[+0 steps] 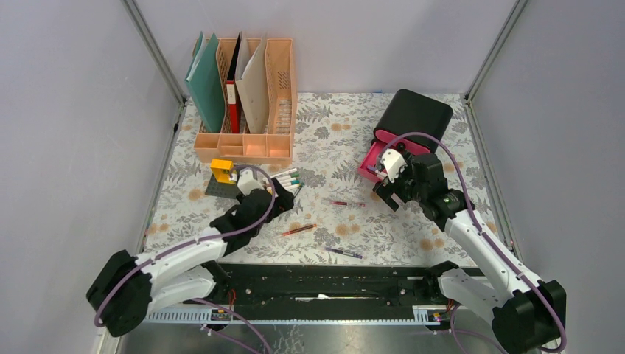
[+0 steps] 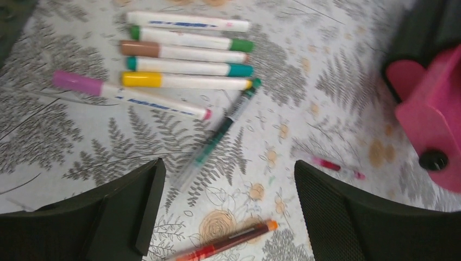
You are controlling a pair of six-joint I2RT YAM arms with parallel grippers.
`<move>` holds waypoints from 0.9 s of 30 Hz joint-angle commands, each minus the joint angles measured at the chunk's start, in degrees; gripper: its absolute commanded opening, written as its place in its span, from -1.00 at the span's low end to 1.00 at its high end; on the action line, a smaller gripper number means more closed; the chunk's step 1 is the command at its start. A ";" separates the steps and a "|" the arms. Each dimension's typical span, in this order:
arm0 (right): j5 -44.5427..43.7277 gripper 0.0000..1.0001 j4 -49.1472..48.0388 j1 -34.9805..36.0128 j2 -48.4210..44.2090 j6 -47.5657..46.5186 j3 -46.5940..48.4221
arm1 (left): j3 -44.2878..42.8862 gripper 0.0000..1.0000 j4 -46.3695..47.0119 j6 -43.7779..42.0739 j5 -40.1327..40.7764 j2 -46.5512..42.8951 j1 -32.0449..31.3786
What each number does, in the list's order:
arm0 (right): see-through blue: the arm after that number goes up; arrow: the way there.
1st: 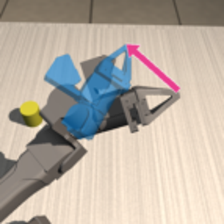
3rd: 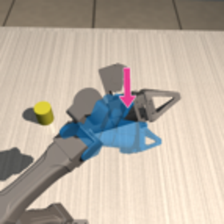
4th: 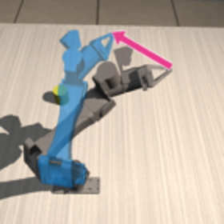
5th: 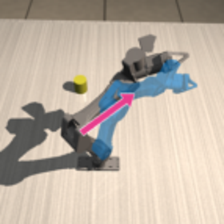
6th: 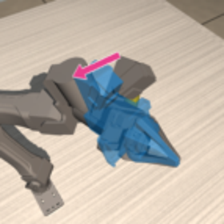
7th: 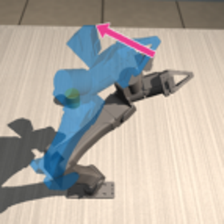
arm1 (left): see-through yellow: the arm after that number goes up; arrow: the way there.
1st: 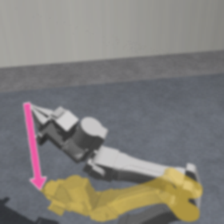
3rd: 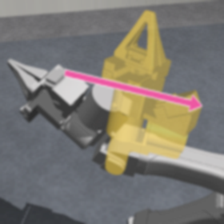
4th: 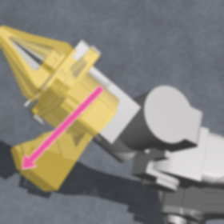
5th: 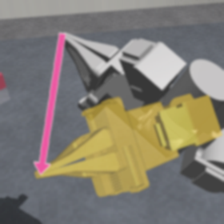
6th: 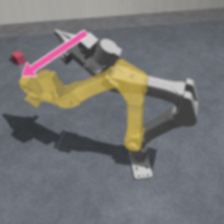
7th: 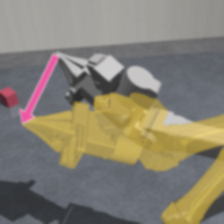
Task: Organize the desk
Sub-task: Pick up the stationery from the center of the board.
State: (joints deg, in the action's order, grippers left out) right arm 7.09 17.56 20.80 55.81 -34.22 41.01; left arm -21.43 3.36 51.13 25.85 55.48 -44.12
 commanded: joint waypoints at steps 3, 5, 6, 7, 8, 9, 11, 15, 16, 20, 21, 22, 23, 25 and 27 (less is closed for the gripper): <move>1.33 0.99 -0.14 0.20 -0.03 -0.86 2.23 | -11.10 0.74 -14.55 12.24 3.04 9.28 4.60; 1.34 0.99 -0.09 0.21 0.00 -0.85 2.24 | -13.26 0.66 -16.55 13.27 3.17 12.38 5.65; 1.41 0.99 -0.09 0.19 -0.02 -0.86 2.23 | -13.96 0.62 -16.63 13.55 2.80 13.97 6.27; 1.43 0.99 -0.05 0.21 -0.08 -0.90 2.25 | -14.41 0.58 -16.56 13.86 2.19 15.06 7.04; 1.51 0.99 -0.03 0.16 -0.09 -0.90 2.23 | -14.75 0.55 -16.05 14.22 1.59 16.03 7.78; 1.59 0.99 -0.07 0.17 -0.17 -0.98 2.20 | -14.81 0.54 -15.06 14.30 0.65 16.73 8.65; 1.76 0.99 -0.04 0.20 -0.28 -0.94 2.16 | -14.93 0.53 -13.32 14.33 -0.80 17.99 9.73; 1.86 0.99 0.06 0.16 -0.44 -1.01 2.17 | -16.88 0.52 -13.24 14.64 -2.30 21.77 11.54; 1.94 0.99 0.02 0.20 -0.45 -1.03 2.14 | -17.47 0.52 -13.47 14.80 -2.49 22.78 11.86; 2.04 0.99 0.05 0.20 -0.53 -1.07 2.14 | -19.67 0.51 -14.42 15.05 -3.32 26.95 13.10; 2.05 0.99 -0.05 0.18 -0.51 -1.08 2.07 | -20.08 0.51 -14.43 15.05 -3.56 27.78 13.40; 2.11 0.99 0.02 0.20 -0.53 -1.03 2.05 | -20.40 0.51 -14.55 15.11 -3.59 28.58 13.63; 2.13 0.99 0.03 0.14 -0.51 -1.05 2.05 | -20.74 0.51 -14.68 15.20 -3.57 29.14 13.79; 2.14 0.99 0.05 0.21 -0.53 -1.07 2.05 | -21.25 0.51 -14.96 15.29 -3.55 30.28 14.07; 2.12 0.99 0.04 0.20 -0.64 -1.05 2.10 | -21.74 0.50 -15.62 15.38 -3.37 30.83 14.22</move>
State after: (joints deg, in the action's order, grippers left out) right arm 7.27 17.78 20.80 55.88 -34.68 41.01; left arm -40.58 -10.96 65.69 22.79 85.23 -30.52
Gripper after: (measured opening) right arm 0.994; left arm 0.757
